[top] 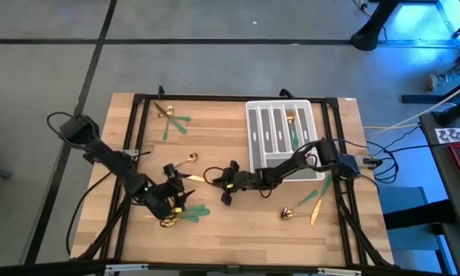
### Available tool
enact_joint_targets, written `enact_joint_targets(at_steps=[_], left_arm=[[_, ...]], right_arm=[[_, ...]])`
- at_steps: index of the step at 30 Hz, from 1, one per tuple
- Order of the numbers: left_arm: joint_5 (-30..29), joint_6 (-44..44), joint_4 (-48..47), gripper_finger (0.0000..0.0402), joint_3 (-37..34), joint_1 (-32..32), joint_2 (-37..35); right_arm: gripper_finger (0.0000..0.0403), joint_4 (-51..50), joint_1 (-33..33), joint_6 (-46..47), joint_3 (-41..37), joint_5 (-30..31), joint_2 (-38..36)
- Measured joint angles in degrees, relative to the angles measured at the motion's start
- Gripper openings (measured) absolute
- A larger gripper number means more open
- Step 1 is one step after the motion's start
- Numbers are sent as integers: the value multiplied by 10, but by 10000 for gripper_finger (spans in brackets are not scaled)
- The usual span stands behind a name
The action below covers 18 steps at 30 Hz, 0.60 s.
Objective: Sort silverware
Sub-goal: Put the green knife into the silverware tray
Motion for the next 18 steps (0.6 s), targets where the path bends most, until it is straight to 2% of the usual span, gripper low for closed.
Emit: enact_joint_targets(at_steps=[5, 12, 18], left_arm=[[11, 51, 29, 274, -28, 28, 23], [139, 80, 99, 274, -34, 92, 55], [160, 84, 117, 274, -32, 130, 84]], right_arm=[[5, 16, 0, -8, -1, -20, 1], [1, 16, 0, -8, -1, -21, 1], [1, 17, 1, -8, -1, -22, 1]])
